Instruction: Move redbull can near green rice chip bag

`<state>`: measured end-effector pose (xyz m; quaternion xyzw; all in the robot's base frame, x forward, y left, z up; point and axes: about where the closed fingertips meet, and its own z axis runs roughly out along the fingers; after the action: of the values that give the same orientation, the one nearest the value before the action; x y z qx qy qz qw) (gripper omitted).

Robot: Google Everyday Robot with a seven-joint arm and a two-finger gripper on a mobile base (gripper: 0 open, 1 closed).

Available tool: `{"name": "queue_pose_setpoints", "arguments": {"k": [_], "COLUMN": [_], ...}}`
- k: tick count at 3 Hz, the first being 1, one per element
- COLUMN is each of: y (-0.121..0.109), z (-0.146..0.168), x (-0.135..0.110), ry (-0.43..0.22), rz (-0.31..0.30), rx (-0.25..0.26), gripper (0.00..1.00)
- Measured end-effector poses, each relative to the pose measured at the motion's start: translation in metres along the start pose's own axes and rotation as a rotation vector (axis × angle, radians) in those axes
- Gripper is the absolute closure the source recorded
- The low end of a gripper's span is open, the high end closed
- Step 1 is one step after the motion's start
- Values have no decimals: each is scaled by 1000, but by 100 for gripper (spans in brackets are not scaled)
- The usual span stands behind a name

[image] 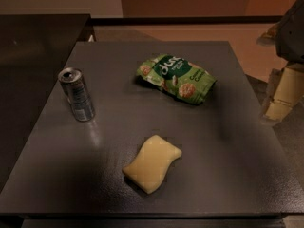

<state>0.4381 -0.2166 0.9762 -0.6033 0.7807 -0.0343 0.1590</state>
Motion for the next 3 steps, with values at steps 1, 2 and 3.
{"name": "queue_pose_setpoints", "arguments": {"k": [1,2,3], "y": [0,0,2], "z": [-1,1,9], "x": [-3,-25,-70], "ry": [-9,-86,-198], "rz": [0,-20,-81], "rx": [4,5,-12], "gripper": [0,0,0]}}
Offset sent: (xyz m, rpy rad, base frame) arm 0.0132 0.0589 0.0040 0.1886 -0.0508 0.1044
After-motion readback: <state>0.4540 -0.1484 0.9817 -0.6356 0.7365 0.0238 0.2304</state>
